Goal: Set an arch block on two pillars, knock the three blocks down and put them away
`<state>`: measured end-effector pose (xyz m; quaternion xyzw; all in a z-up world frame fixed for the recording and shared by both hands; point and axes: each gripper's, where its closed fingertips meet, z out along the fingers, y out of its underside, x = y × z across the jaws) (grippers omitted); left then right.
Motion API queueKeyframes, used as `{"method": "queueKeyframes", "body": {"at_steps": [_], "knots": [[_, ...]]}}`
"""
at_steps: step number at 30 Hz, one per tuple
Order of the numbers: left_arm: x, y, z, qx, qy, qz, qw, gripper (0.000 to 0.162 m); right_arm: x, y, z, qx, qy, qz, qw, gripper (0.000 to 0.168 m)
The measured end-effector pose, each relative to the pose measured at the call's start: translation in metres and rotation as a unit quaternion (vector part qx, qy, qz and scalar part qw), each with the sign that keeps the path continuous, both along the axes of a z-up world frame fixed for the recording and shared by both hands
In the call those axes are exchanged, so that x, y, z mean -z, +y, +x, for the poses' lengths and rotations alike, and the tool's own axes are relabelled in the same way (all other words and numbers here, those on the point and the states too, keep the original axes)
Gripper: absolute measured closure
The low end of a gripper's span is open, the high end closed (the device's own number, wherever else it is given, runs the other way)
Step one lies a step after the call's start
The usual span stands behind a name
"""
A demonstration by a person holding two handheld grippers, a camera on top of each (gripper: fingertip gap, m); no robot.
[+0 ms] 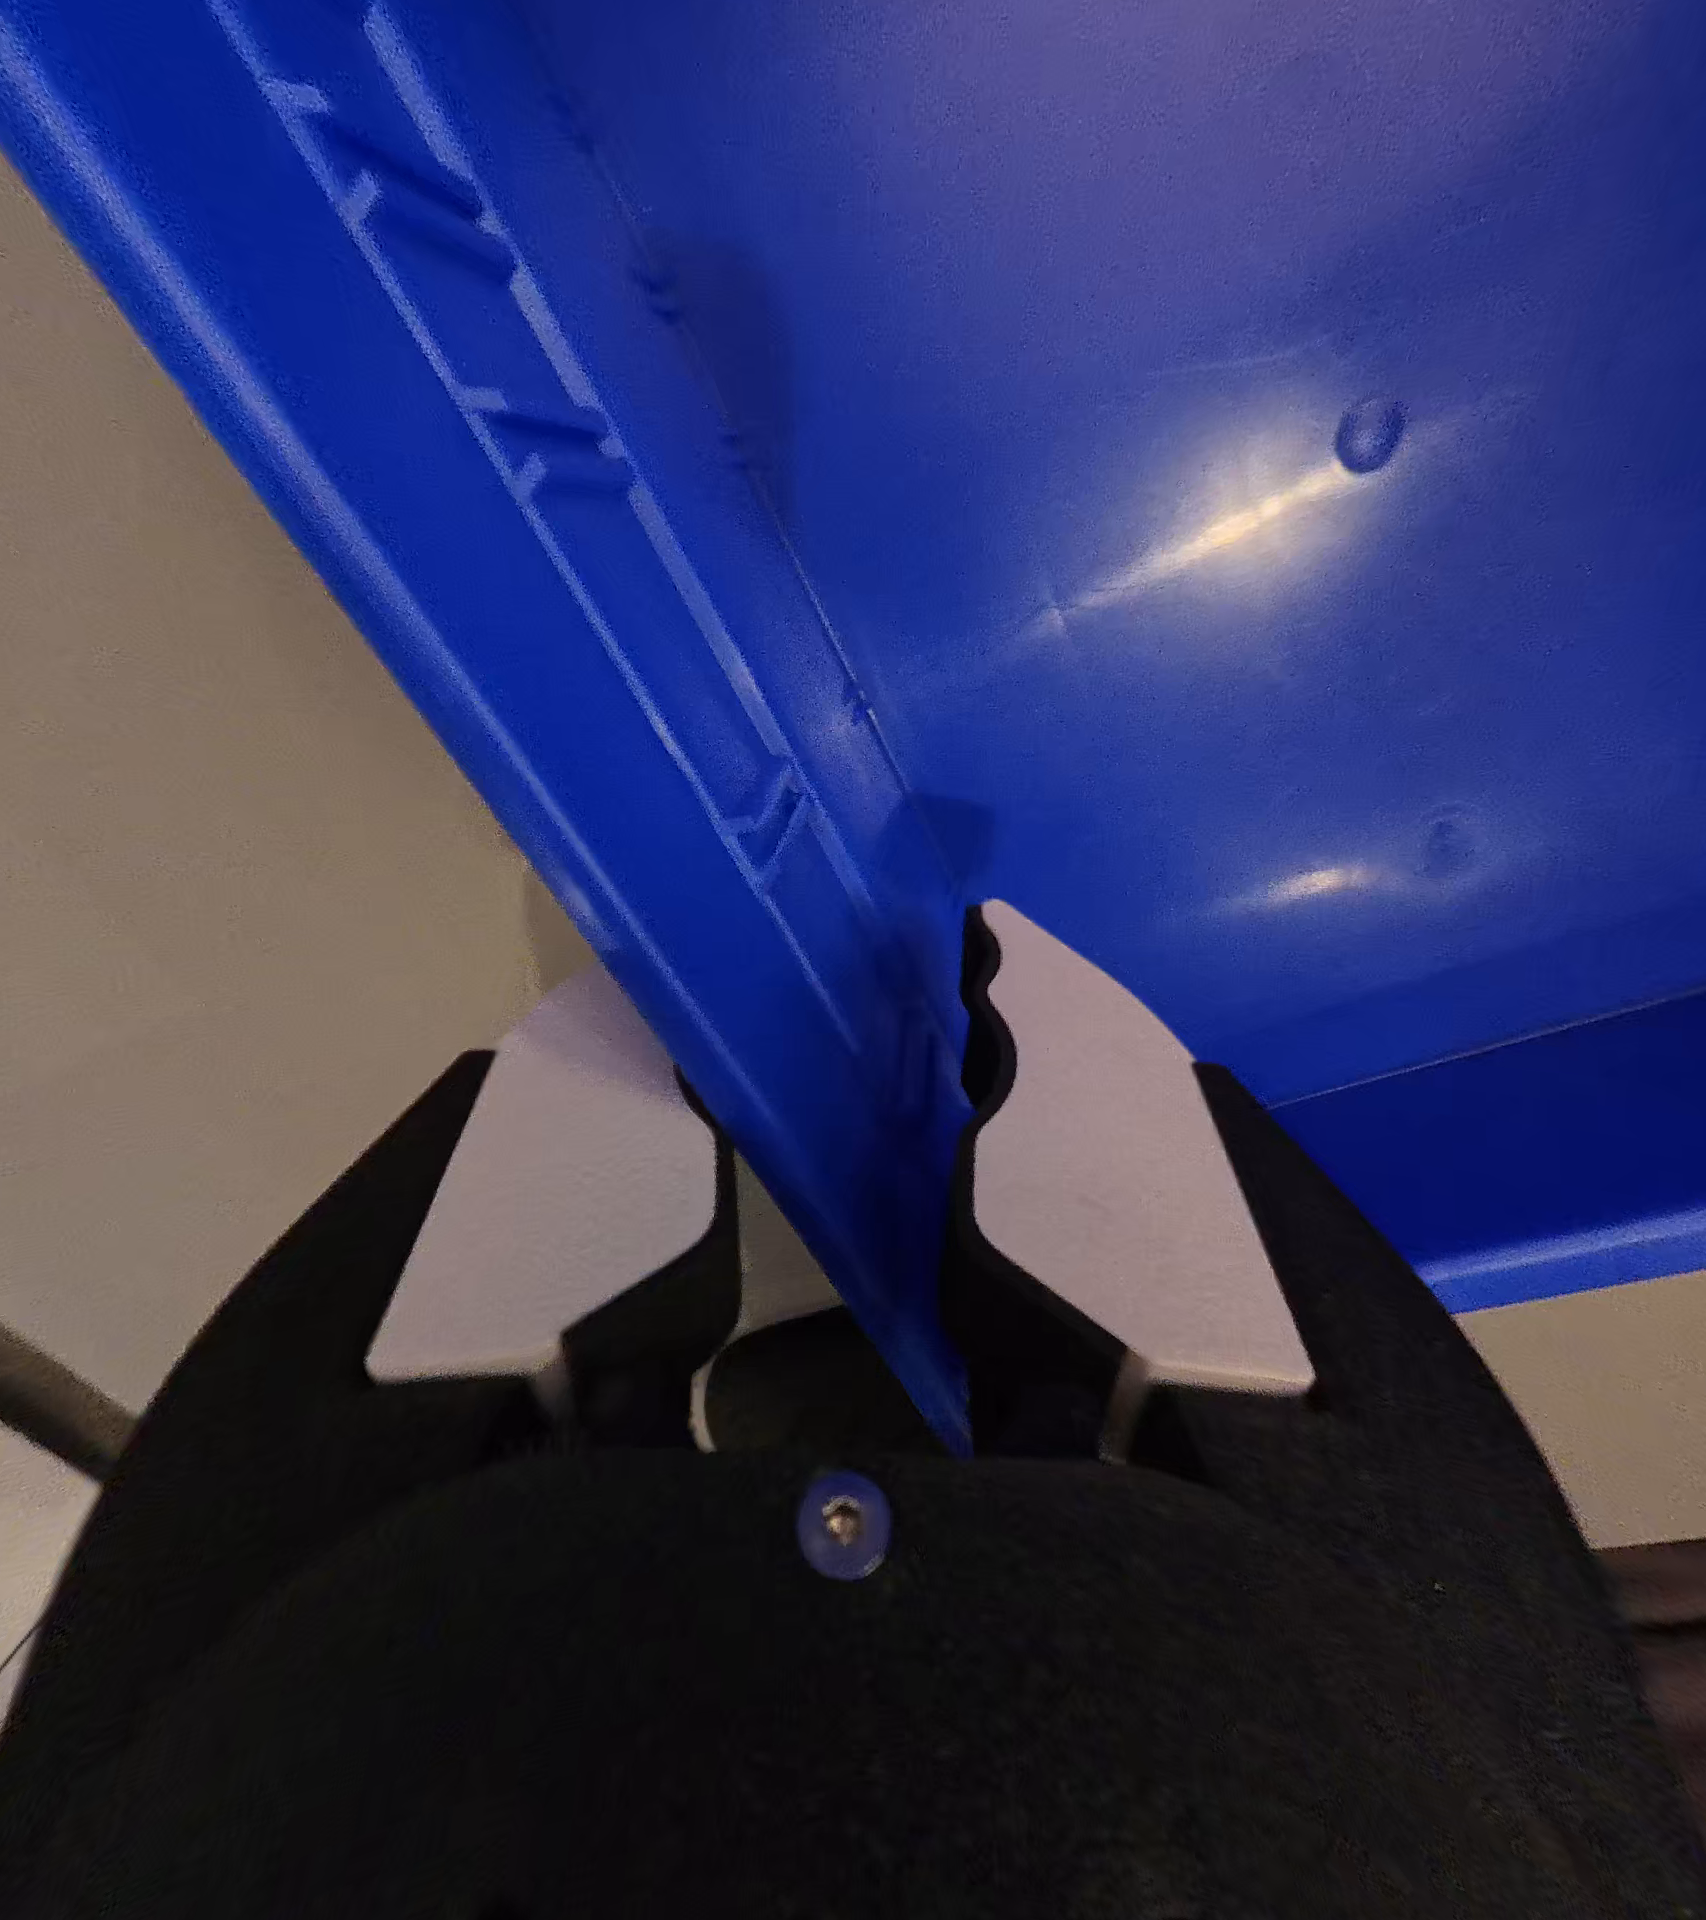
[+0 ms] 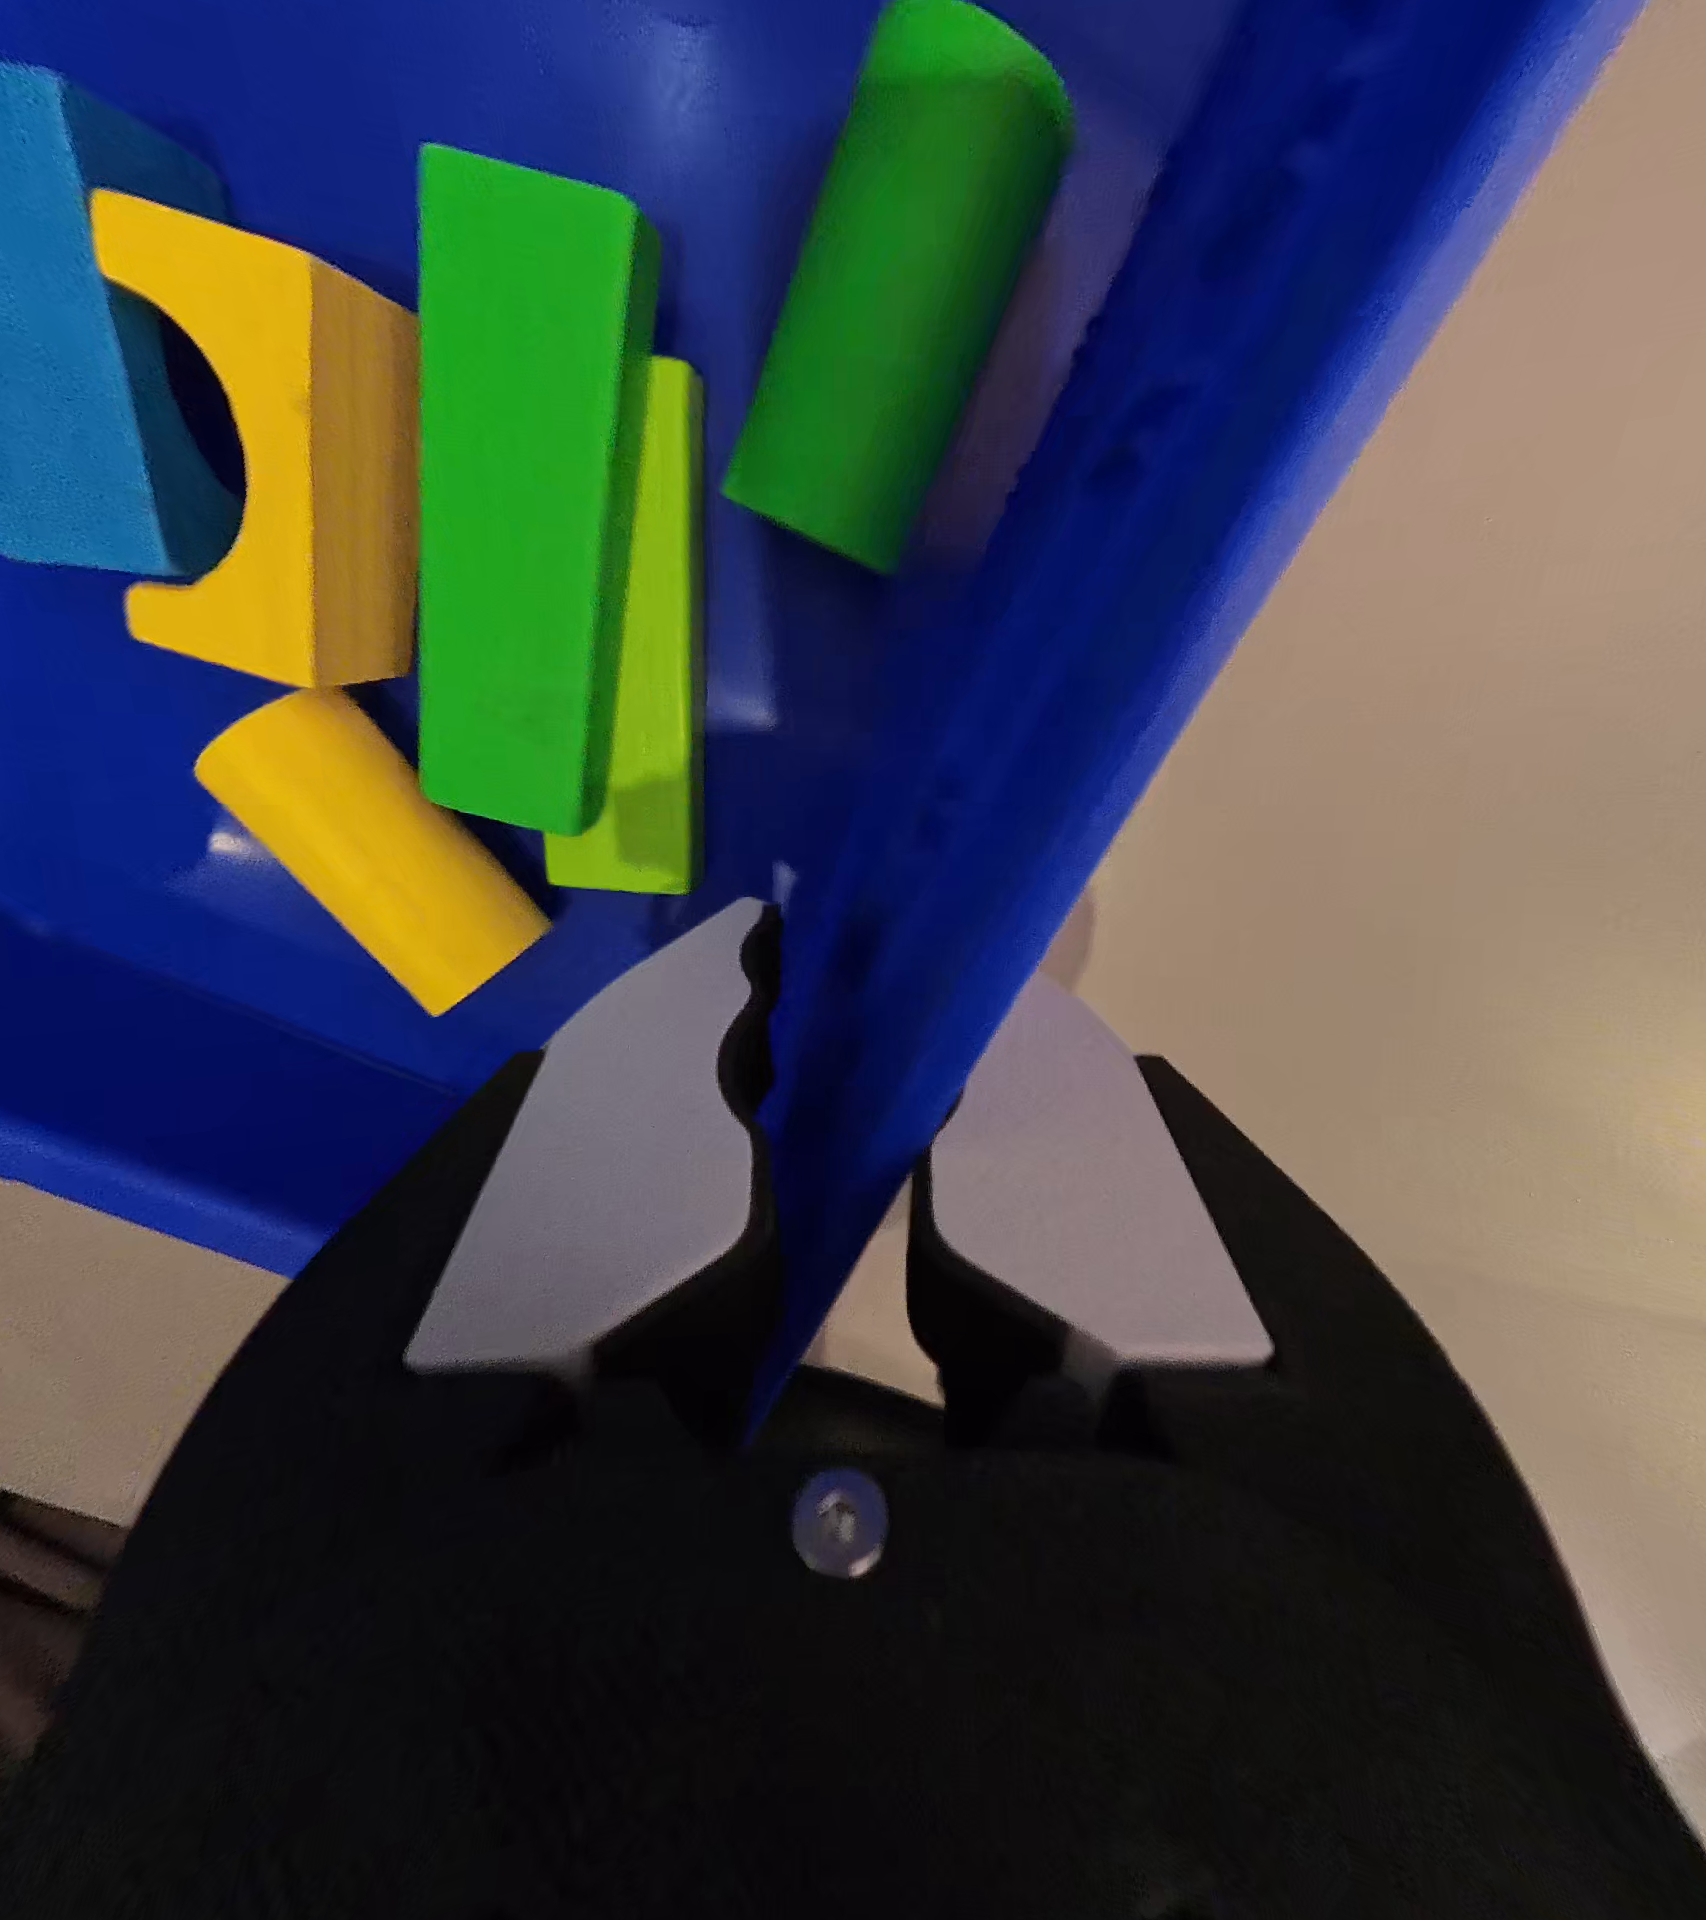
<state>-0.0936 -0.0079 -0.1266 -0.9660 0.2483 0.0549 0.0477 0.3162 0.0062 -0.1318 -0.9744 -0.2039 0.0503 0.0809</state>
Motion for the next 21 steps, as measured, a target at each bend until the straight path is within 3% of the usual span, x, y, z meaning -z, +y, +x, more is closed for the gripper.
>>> {"method": "queueKeyframes", "body": {"at_steps": [4, 8, 14, 21], "knots": [[0.0, -0.001, 0.001, 0.003, -0.01, -0.003, 1.0, 0.117, 0.002, 0.007, 0.003, 0.014, 0.022, 0.005, 1.0, 0.145], [-0.009, 0.008, -0.002, 0.023, 0.013, 0.035, 0.999, 0.111, 0.012, 0.011, 0.012, 0.027, -0.035, 0.006, 0.999, 0.143], [-0.037, 0.004, 0.007, 0.052, -0.025, 0.076, 0.995, 0.109, 0.012, 0.009, 0.006, 0.044, 0.013, -0.014, 0.999, 0.157], [-0.089, -0.006, -0.009, 0.052, -0.094, 0.139, 0.984, 0.112, 0.012, 0.017, 0.018, 0.045, 0.026, -0.049, 0.997, 0.16]]}}
